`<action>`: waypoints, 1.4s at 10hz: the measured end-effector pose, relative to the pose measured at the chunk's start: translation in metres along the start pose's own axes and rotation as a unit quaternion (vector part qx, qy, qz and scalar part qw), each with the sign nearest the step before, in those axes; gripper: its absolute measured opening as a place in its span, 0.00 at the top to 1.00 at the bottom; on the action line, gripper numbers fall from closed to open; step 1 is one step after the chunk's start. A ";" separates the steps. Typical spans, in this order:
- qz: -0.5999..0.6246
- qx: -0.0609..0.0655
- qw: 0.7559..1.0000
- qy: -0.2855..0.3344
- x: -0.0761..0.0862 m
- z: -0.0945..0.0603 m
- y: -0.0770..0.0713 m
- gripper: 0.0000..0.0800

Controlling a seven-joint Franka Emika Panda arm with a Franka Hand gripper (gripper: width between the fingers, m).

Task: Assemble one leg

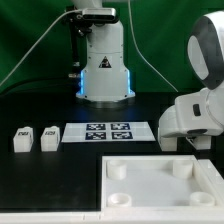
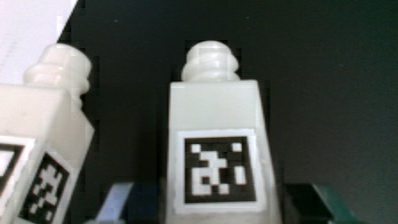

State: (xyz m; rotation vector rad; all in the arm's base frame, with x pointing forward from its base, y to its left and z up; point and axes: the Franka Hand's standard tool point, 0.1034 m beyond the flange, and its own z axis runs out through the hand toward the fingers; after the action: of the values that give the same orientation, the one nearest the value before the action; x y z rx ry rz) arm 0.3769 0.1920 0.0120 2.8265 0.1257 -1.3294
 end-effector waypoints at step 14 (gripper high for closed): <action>-0.034 0.007 0.898 0.439 -0.056 -0.149 0.060 0.64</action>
Offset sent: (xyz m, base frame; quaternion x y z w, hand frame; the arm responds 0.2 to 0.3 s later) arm 0.0000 0.0000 0.0000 0.0000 0.0000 0.0000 1.0000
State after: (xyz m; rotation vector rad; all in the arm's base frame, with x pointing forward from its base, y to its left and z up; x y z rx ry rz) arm 0.4601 0.1358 0.1490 3.1977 0.2168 0.0467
